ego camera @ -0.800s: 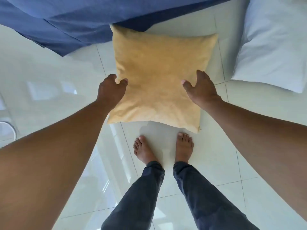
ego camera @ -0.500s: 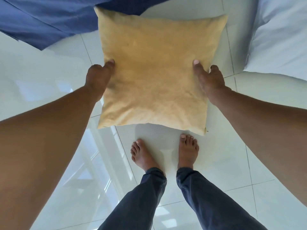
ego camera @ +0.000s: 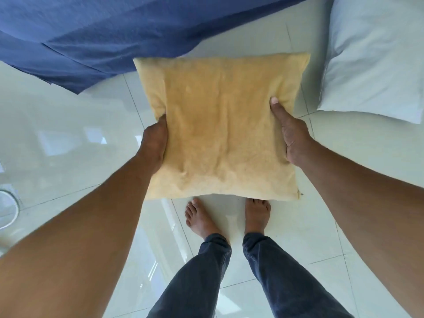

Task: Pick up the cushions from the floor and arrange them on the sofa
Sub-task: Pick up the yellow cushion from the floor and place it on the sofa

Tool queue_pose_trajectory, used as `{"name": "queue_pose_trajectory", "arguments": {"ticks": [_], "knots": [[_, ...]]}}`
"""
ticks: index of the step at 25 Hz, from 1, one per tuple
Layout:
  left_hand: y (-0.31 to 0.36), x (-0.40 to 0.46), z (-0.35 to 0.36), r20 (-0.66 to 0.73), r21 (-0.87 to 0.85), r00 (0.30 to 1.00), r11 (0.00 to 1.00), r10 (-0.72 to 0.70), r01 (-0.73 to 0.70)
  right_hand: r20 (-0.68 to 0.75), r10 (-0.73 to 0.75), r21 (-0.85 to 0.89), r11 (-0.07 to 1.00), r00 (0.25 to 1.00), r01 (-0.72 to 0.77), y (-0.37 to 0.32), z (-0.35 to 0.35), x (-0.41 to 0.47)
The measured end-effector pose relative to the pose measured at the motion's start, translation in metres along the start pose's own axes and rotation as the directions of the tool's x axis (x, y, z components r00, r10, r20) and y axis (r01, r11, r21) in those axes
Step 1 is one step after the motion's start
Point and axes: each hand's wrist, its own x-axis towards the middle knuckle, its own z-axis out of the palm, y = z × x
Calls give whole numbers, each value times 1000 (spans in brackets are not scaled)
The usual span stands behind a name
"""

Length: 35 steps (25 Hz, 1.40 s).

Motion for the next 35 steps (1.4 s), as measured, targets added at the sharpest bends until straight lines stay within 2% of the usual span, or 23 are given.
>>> {"name": "queue_pose_trajectory", "arguments": {"ticks": [1,2,3,4,5,6,7,8,15,21,24,28,35], "knots": [[5,-22,-12,54,-67,999,998,7,-4,189,115,113,984,975,-138,-38,-32,-14],[19,-35,-35,53,-74,998,996,45,-41,192,-7,116,993,981,-16,-68,-51,-35],[39,-50,-62,35,-219,994,971,102,-92,202,-32,322,946,979,-35,-96,-67,-58],[56,-73,-99,45,-209,990,971,133,-121,185,-8,423,903,983,-72,-117,-93,-76],[79,-106,-132,107,-126,987,986,120,-106,170,-18,438,897,985,-60,-129,-107,-87],[103,-127,-161,88,-301,982,944,167,-134,126,-49,480,877,991,-18,-136,-112,-100],[124,-170,-200,85,-386,987,918,139,-96,132,-55,479,878,990,-15,-152,-132,-144],[133,-191,-216,112,-388,990,921,89,-39,136,-69,485,875,988,-5,-154,-140,-166],[167,-348,-320,27,-547,977,821,211,-162,113,-293,530,826,950,192,-236,-230,-305],[207,-445,-399,-86,-640,945,710,316,-295,78,-516,598,709,853,374,-314,-295,-384],[229,-468,-428,-203,-647,919,658,336,-384,120,-590,605,681,798,413,-350,-318,-402],[266,-479,-464,-302,-643,877,599,375,-477,143,-624,588,678,768,441,-405,-329,-416],[347,-449,-526,-331,-676,832,504,445,-538,167,-661,616,650,732,446,-506,-314,-413]]}}
